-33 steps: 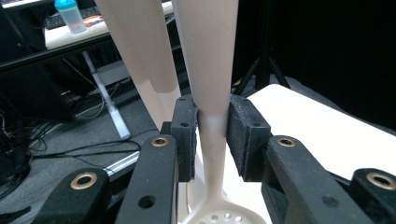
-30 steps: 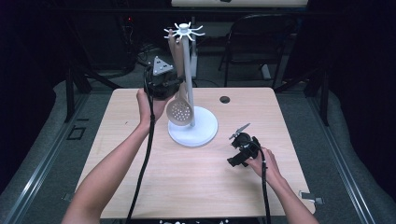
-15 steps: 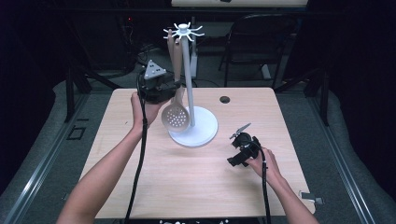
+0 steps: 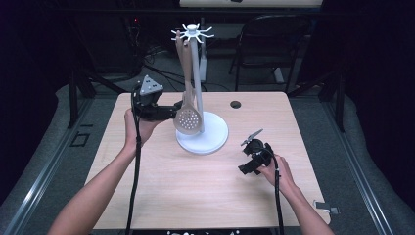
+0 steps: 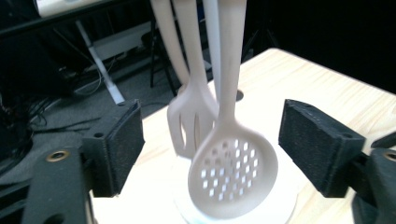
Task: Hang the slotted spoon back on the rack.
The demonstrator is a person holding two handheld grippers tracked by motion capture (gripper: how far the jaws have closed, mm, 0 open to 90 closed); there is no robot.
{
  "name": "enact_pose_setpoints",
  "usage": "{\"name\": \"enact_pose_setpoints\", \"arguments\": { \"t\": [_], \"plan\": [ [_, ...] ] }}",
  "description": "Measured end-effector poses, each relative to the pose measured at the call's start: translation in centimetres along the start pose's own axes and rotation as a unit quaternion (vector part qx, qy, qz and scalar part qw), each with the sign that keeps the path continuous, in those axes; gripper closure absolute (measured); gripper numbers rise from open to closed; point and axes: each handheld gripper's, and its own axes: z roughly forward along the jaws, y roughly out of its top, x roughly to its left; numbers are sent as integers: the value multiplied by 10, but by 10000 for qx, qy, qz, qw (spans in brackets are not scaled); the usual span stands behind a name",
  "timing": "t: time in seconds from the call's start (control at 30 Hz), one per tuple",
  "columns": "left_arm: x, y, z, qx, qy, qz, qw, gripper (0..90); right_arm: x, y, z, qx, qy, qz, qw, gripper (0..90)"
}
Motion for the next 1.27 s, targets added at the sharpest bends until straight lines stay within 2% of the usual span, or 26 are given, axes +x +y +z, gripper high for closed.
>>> {"name": "enact_pose_setpoints", "arguments": {
  "t": [0.17, 0.2, 0.27, 0.4, 0.43, 0.53, 0.6, 0.8, 1.03, 1.2, 1.27],
  "plan": [
    [1, -30, -11, 207, 58, -56, 9998, 175, 1, 0, -1, -7, -41, -37, 10000, 114],
    [1, -30, -11, 207, 58, -56, 9998, 171, 1, 0, -1, -7, -41, -37, 10000, 114],
    [2, -48, -16, 359, 91, -91, 9993, 166, 1, 0, -1, 16, -73, -52, 10000, 115],
    [4, -72, -22, 586, 143, -153, 9981, 156, 1, 0, -1, 21, -77, -82, 9999, 115],
    [4, -72, -22, 586, 143, -153, 9981, 154, 1, 0, -1, 25, -69, -89, 9999, 115],
    [7, -92, -28, 782, 209, -206, 9965, 149, 2, 0, -1, -1, -93, -93, 9999, 115],
    [8, -96, -30, 830, 237, -224, 9960, 149, 2, 0, -1, -7, -103, -101, 9999, 114],
    [12, -124, -32, 1066, 244, -490, 9928, 142, 2, -1, 0, -24, -108, -104, 9999, 112],
    [12, -139, -30, 1208, 232, -506, 9911, 129, 2, -2, 1, -25, -159, -136, 9998, 107],
    [21, -146, -30, 1247, 317, -622, 9897, 106, 0, -2, 0, -96, -186, -136, 9997, 99],
    [28, -152, -28, 1289, 411, -683, 9884, 101, 0, -3, 0, -129, -201, -139, 9996, 96]
  ]
}}
